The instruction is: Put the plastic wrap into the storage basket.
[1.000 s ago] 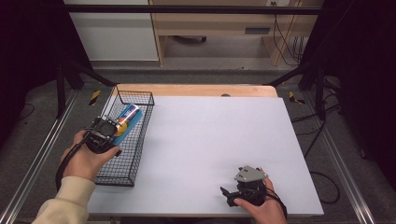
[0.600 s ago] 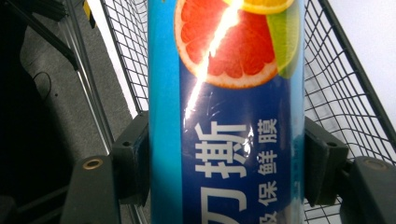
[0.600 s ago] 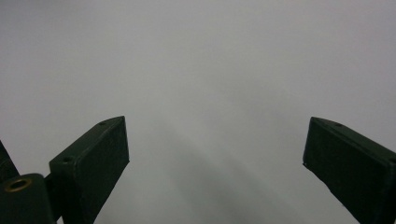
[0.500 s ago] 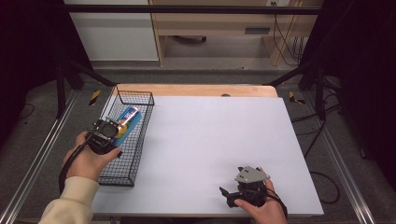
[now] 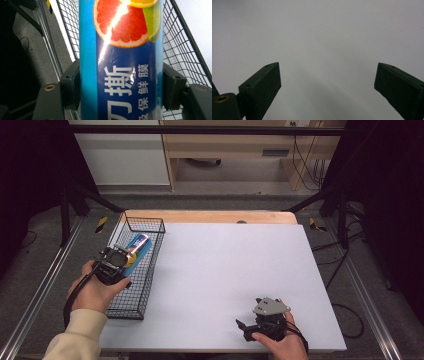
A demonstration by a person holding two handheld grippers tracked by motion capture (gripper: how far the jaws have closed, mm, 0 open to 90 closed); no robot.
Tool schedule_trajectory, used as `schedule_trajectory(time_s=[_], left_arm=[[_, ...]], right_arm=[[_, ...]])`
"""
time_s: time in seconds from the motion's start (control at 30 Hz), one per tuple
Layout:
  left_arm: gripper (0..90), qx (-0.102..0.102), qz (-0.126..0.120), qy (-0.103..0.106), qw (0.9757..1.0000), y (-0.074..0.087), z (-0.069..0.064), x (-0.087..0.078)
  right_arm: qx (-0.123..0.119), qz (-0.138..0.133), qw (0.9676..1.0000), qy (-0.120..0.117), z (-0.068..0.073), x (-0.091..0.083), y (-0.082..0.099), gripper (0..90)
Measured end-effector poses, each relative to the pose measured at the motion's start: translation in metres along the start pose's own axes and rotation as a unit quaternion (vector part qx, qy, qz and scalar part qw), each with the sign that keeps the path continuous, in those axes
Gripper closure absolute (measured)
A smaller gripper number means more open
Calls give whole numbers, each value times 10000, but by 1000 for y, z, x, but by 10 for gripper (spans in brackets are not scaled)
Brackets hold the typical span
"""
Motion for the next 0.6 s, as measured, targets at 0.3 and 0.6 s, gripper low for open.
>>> schedule_trajectory(time_s=[0.3, 0.6], left_arm=[[321, 44, 118, 31, 9999, 1, -2, 7], [321, 35, 157, 68, 9998, 2, -4, 13]], right_arm=[[-1, 7, 10000, 0, 0, 0, 0, 73], [-32, 29, 10000, -3, 0, 1, 1, 74]])
Point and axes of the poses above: each handheld gripper's, and its own axes: x roughly forward along the jaws, y roughly out of its underside, z roughly to its left, the point moved 6 cm from there along x, roughly forward along the jaws, and after that the axes turned 15 degrees about z, right-handed, at the moved point
